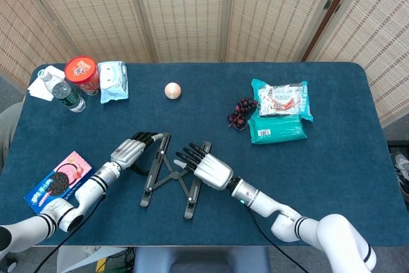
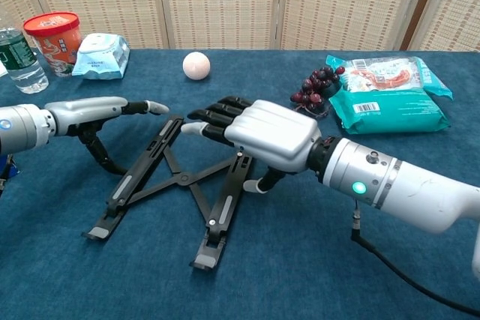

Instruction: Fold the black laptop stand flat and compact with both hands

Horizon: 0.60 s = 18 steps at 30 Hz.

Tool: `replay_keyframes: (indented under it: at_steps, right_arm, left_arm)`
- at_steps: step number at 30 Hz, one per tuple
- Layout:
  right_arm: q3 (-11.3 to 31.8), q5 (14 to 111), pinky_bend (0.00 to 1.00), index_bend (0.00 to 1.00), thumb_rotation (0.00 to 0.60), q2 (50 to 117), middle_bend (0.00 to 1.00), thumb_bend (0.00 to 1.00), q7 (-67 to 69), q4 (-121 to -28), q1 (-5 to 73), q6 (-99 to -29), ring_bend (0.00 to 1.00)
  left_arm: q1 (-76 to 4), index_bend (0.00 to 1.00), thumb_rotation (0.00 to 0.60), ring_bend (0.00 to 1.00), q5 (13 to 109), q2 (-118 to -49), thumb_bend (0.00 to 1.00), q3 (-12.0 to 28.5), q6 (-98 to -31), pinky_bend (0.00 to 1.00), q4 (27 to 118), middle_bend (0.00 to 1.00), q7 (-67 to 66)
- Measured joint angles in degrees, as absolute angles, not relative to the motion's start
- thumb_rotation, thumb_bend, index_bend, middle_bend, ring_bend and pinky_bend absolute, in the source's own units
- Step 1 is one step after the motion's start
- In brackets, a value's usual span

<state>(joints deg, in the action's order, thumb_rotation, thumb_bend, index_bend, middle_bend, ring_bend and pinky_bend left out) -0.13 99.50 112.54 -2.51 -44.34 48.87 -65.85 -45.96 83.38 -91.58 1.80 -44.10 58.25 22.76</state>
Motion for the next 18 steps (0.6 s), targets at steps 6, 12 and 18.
replay_keyframes:
  at_steps: [6,12,18]
  right_arm:
    - [0.0,99.5,0.02,0.0,0.6,114.0,0.0,0.13,-2.0,-42.3,49.0,-66.8,0.0]
    - [0.4,99.5,0.01,0.0,0.6,116.0,0.0,0.13,-1.6,-39.2,49.2,-68.1,0.0]
    - [0.8,99.3,0.01,0.0,0.6,117.8,0.0,0.13,-1.1,-36.7,49.4,-69.5,0.0]
  left_arm:
    - [-46.0,0.0,0.6,0.0,83.1,-91.6,0.13,1.9,-43.7,0.0,58.6,0.07,23.3]
    - [-46.1,0.0,0.6,0.0,82.8,-91.6,0.13,2.0,-43.1,0.0,58.8,0.07,23.8]
    - [-46.1,0.0,0.6,0.0,82.6,-91.4,0.13,2.1,-42.6,0.0,59.3,0.07,24.3]
